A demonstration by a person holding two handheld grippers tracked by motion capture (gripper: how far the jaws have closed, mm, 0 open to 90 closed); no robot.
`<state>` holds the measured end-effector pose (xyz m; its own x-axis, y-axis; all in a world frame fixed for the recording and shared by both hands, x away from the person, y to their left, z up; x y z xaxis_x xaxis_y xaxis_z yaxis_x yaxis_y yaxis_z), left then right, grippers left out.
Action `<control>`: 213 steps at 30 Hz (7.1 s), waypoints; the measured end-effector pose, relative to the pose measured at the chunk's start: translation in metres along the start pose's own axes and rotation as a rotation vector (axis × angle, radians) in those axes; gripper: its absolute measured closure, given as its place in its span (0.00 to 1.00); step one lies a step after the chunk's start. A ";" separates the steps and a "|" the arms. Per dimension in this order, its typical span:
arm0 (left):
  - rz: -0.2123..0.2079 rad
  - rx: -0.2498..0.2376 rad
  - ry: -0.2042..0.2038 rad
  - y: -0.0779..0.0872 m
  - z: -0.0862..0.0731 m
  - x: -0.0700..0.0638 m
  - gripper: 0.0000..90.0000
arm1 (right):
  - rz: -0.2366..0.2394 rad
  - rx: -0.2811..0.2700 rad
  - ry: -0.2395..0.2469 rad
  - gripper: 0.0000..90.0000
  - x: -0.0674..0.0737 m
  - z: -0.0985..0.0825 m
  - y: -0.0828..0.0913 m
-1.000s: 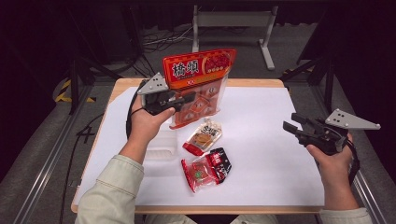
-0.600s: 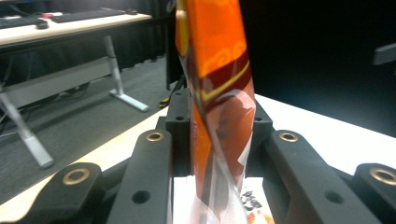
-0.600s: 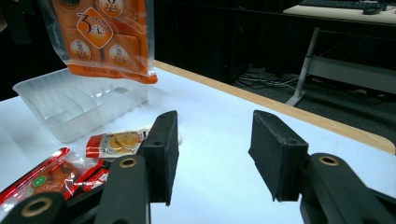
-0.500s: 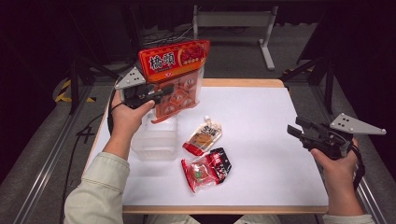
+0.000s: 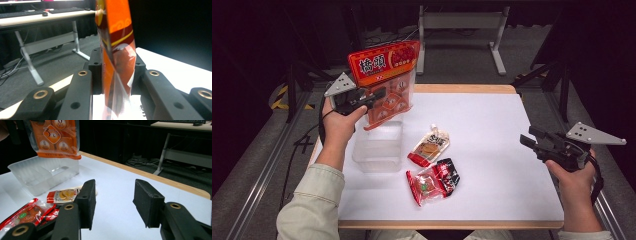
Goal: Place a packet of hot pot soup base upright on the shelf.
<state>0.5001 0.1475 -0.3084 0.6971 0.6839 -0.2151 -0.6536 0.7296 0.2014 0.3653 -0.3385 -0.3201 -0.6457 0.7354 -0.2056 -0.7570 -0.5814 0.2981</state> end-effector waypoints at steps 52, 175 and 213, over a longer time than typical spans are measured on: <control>0.087 0.024 0.076 0.008 -0.056 0.029 0.79 | 0.085 -0.012 0.034 0.59 0.010 0.003 -0.016; -0.022 0.211 0.089 0.106 -0.092 -0.048 0.13 | 0.287 0.138 0.066 0.40 0.068 -0.016 -0.101; -0.025 0.229 0.086 0.101 -0.097 -0.051 0.13 | 0.455 0.347 0.047 0.32 0.127 -0.084 -0.145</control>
<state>0.3704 0.1862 -0.3695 0.6778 0.6706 -0.3015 -0.5460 0.7337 0.4044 0.3845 -0.1901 -0.4672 -0.9088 0.4166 -0.0236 -0.3295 -0.6819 0.6530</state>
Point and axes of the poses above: each handheld gripper's, and its own axes: y roughly backward along the jaws, z roughly out of its top, x roughly to its left, the point moved 5 cm from there along -y, roughly forward along the jaws, and after that the axes turned 12 degrees about y, right-handed, at the moved point
